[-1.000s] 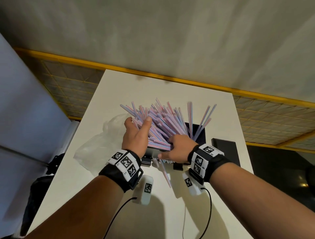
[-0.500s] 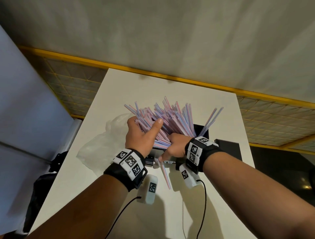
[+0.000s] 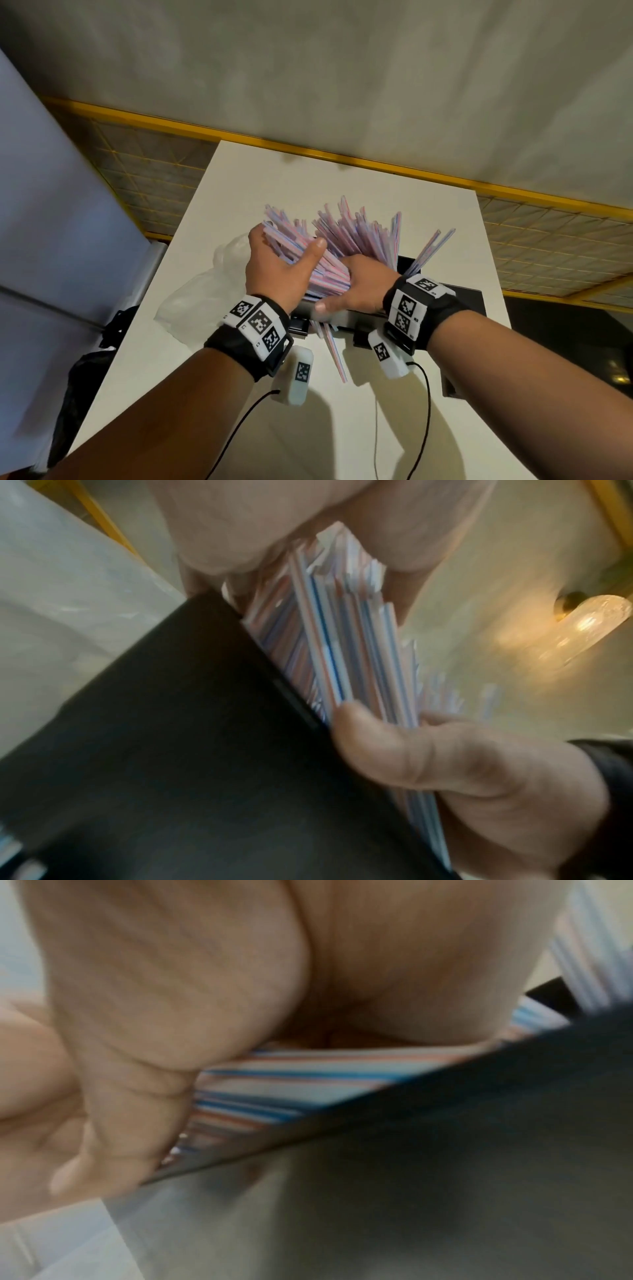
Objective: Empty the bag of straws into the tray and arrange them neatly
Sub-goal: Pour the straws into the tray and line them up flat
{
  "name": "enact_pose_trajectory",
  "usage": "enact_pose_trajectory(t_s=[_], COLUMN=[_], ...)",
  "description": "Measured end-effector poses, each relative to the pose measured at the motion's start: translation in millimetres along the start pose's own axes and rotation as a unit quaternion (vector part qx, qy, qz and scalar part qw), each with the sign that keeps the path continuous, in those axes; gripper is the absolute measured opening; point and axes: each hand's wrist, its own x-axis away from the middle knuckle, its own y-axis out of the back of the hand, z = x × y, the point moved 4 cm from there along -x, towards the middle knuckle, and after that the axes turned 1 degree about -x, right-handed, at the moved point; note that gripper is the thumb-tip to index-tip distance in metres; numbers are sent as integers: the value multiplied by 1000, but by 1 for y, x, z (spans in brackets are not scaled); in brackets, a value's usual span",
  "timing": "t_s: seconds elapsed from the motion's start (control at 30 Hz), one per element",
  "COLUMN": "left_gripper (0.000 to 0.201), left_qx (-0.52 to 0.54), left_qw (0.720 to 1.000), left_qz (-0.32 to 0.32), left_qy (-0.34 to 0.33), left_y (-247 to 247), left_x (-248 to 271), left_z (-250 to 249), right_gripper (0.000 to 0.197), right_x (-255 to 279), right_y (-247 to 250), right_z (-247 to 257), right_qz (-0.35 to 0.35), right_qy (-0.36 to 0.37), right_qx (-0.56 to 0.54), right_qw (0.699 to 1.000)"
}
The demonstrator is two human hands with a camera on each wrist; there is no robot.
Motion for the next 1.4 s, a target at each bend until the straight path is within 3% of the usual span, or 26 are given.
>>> enact_pose_trajectory(t_s=[0.17,0.33,0.43,0.53,0.63,0.9,1.27,1.33,1.4], left_gripper=[99,77,79,88,78,117,111,114,117], left_qx=[-13,53,50,56,59,73,47,49,45], left_qw=[1000,997,996,995,995,993,994,995,996], left_qz=[5,16,39,44,40,48,59,56,51], left_qy=[16,60,60,65,69,81,78,73,61], left_y=[-2,-2,-7,-7,-4,-3,-4,-4,-5], left_x=[5,2,4,6,4,10,12,13,12], left_z=[16,9,9,8,10,9,9,7,7], right_gripper=[58,41,39,28,35,51,53,68,96], right_x=[21,43,40,29,23,4,-14,-18,-23], right_y=[5,4,-11,-19,-24,-27,-31,-32,-32], right_z=[-8,-10,-15,-20,-20,-8,-5,-5,-4], right_qz=[-35,-138,-80,-86,-69,1,67,94,111], right_qy=[13,68,49,31,13,-34,-98,-109,-121], right_qx=[121,122,79,82,88,116,83,72,48], right_qw=[992,981,992,992,994,993,989,987,985])
